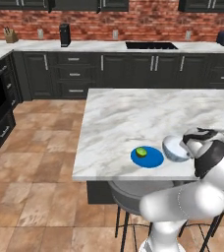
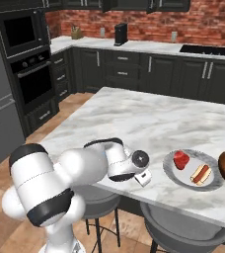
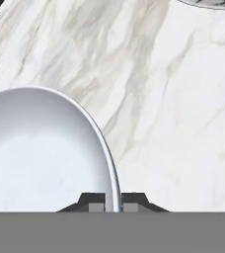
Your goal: Take the smaller bowl and place it next to the appetizer plate on the dining counter , and place the larger bowl next to the plate with cooked food.
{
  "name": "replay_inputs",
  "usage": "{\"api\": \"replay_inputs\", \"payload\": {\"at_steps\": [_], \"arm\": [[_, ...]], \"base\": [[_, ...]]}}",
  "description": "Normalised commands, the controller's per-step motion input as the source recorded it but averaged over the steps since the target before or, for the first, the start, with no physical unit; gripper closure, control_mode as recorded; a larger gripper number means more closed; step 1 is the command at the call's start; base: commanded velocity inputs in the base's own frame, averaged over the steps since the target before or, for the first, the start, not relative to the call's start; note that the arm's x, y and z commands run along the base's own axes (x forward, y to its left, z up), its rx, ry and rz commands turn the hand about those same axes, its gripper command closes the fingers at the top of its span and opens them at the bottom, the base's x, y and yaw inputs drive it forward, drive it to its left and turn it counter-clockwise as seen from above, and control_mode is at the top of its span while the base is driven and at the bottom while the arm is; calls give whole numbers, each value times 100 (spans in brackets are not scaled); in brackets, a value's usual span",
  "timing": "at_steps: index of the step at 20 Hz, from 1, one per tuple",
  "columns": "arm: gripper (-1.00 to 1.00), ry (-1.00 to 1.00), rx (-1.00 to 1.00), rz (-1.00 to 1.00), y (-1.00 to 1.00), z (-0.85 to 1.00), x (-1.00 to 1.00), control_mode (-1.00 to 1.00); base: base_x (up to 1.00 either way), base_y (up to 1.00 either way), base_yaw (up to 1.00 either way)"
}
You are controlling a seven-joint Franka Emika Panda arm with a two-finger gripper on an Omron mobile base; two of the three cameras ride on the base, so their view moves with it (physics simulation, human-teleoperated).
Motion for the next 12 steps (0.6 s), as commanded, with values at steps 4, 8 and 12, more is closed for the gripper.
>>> {"api": "replay_inputs", "payload": {"at_steps": [4,8,12], "arm": [[-100,-6,3,0,-17,-7,0,-100],[-100,-17,7,0,-22,28,-27,-100],[-100,-24,5,-4,-23,59,-60,-100]], "base": [[0,0,0],[0,0,0],[0,0,0]]}}
